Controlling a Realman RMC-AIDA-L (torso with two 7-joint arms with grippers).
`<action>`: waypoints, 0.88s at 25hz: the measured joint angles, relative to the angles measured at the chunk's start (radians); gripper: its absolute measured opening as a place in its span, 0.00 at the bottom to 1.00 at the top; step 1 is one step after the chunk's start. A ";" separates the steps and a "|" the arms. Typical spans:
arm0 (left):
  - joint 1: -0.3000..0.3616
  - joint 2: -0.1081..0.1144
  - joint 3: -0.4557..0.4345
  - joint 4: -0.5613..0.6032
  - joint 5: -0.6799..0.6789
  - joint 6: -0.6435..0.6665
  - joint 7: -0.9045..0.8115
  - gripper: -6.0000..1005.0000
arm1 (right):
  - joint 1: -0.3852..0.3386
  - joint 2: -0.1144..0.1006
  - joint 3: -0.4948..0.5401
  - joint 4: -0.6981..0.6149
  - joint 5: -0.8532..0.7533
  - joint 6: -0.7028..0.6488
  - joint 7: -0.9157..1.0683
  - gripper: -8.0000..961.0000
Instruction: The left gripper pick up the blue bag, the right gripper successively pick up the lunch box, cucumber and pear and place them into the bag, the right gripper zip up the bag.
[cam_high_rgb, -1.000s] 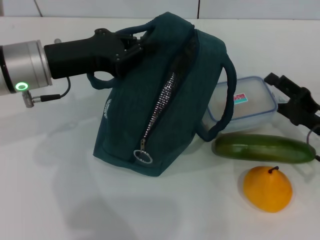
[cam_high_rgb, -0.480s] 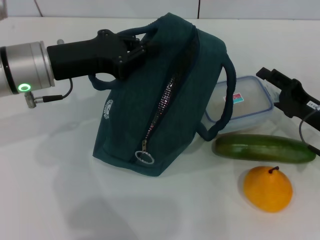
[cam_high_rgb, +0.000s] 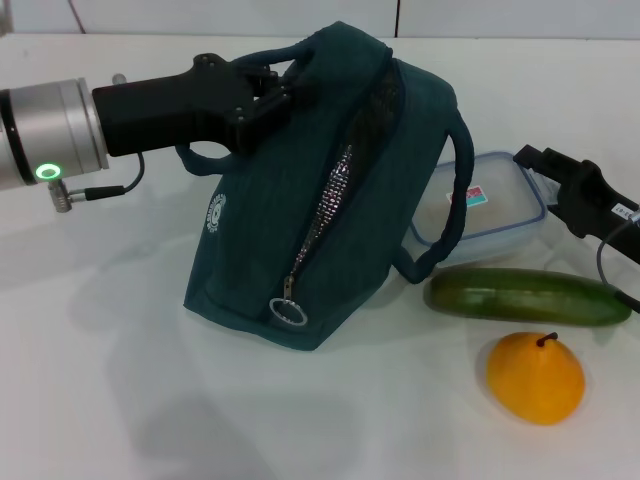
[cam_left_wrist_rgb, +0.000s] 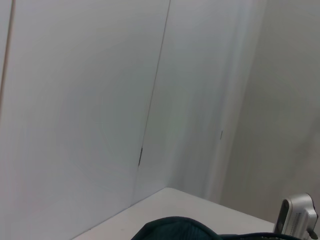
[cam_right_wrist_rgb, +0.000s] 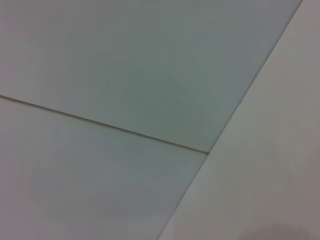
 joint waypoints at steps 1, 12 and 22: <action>0.000 0.000 0.000 -0.001 0.000 -0.001 0.004 0.05 | 0.000 0.000 0.000 0.000 0.000 0.000 0.000 0.54; -0.002 0.000 0.000 -0.002 0.000 -0.004 0.012 0.05 | -0.003 0.000 0.001 -0.002 0.006 0.011 -0.015 0.31; -0.003 0.002 0.000 0.002 0.000 -0.004 0.012 0.05 | -0.015 0.000 -0.008 -0.016 0.007 0.008 -0.111 0.22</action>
